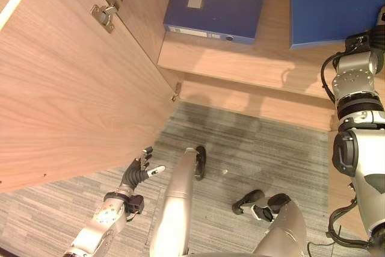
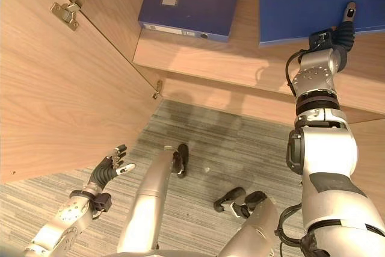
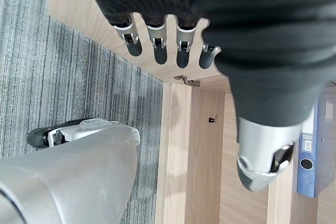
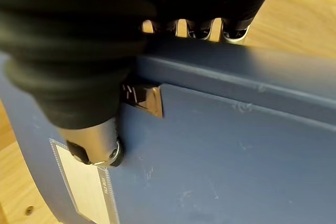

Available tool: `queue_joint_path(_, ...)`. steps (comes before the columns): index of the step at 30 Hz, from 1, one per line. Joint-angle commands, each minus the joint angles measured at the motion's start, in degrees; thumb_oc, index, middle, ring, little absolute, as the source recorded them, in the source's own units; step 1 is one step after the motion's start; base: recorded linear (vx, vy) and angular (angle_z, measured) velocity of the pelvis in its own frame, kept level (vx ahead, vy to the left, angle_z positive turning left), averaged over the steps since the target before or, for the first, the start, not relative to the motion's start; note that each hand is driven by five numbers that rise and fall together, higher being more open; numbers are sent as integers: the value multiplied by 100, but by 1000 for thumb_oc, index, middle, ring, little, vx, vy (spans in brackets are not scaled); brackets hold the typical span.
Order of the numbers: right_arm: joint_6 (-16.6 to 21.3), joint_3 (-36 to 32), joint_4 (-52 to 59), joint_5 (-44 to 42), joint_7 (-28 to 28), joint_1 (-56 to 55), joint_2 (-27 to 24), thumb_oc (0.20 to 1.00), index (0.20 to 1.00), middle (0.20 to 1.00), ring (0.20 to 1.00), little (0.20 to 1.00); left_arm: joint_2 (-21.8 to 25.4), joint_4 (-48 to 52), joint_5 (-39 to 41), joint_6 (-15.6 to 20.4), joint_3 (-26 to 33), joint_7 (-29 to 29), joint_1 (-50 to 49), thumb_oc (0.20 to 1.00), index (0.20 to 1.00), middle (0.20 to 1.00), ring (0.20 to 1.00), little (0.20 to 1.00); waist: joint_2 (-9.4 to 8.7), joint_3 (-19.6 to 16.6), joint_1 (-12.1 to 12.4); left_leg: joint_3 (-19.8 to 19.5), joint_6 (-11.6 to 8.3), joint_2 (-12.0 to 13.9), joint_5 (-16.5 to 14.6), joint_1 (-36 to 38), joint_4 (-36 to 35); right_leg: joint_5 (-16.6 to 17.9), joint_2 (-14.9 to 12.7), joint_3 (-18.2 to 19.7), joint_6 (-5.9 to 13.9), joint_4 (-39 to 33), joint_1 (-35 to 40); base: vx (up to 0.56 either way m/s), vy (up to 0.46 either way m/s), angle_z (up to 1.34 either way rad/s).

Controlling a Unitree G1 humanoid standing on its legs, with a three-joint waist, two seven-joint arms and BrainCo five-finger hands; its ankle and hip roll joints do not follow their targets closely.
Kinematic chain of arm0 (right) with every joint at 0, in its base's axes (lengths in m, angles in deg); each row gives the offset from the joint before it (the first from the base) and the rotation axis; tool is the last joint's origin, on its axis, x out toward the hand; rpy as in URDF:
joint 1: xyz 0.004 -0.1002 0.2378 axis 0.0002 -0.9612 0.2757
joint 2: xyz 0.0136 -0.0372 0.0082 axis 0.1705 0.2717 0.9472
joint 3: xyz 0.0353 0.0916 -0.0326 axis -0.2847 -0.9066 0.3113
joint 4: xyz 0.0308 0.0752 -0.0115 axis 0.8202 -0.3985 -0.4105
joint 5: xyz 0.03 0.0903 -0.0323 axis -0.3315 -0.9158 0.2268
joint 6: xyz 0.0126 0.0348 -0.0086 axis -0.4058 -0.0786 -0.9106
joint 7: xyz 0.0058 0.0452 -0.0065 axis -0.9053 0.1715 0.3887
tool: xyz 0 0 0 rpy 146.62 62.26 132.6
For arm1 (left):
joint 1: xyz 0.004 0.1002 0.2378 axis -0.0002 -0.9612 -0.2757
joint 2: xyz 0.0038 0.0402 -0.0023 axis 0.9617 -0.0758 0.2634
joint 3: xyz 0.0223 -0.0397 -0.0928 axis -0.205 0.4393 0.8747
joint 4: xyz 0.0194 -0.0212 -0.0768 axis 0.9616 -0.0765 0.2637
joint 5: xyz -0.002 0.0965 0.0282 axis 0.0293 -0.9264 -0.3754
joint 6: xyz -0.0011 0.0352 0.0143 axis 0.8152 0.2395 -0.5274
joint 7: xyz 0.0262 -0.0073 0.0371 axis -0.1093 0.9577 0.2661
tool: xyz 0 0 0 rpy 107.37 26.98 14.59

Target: Put the empty folder in the office cabinet

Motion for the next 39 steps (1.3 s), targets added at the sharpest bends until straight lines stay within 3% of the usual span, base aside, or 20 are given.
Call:
queue_joint_path(1, 250, 29, 149, -151, -101, 276, -523, 200, 200, 200, 200, 200, 266, 187, 99, 211, 257, -85, 82, 1000, 1000, 1000, 1000, 1000, 34, 216, 88, -442, -497, 450, -610, 162, 290, 304, -203, 15, 358, -467, 239, 1, -2, 5)
queue_joint_path(13, 443, -215, 146, -400, 42, 236, -202, 200, 200, 200, 200, 200, 304, 242, 55, 198, 276, -189, 52, 1000, 1000, 1000, 1000, 1000, 238, 248, 153, -446, -471, 409, -672, -6, 448, 224, -312, 148, 393, -252, 39, 1, 1, 1)
queue_joint_path(30, 499, -322, 167, -602, 28, 296, -191, 200, 200, 200, 200, 200, 352, 133, 62, 154, 345, -221, -9, 1000, 1000, 1000, 1000, 1000, 308, 233, 179, -454, -463, 305, -688, -84, 490, 222, -408, 188, 451, -145, -17, 9, 1, 4)
queue_joint_path(31, 465, -285, 207, -614, -32, 302, -207, 244, 244, 244, 244, 244, 366, 126, 50, 143, 365, -203, -25, 1000, 1000, 1000, 1000, 1000, 312, 229, 191, -450, -470, 308, -693, -101, 515, 217, -425, 189, 461, -130, -24, 19, 0, 9)
queue_joint_path(32, 439, -256, 238, -667, -130, 291, -194, 1000, 1000, 1000, 1000, 1000, 370, 126, 41, 136, 377, -181, -36, 1000, 1000, 1000, 1000, 1000, 312, 220, 199, -453, -474, 314, -699, -112, 533, 211, -432, 202, 466, -119, -37, 21, -8, 3)
queue_joint_path(39, 166, -230, 40, -885, -626, -30, -84, 1000, 1000, 1000, 1000, 1000, 304, 4, 149, 141, 448, -51, -19, 1000, 1000, 1000, 1000, 1000, 284, 190, 176, -419, -499, 355, -714, -8, 539, 221, -451, 224, 485, -130, 41, 0, 0, 0)
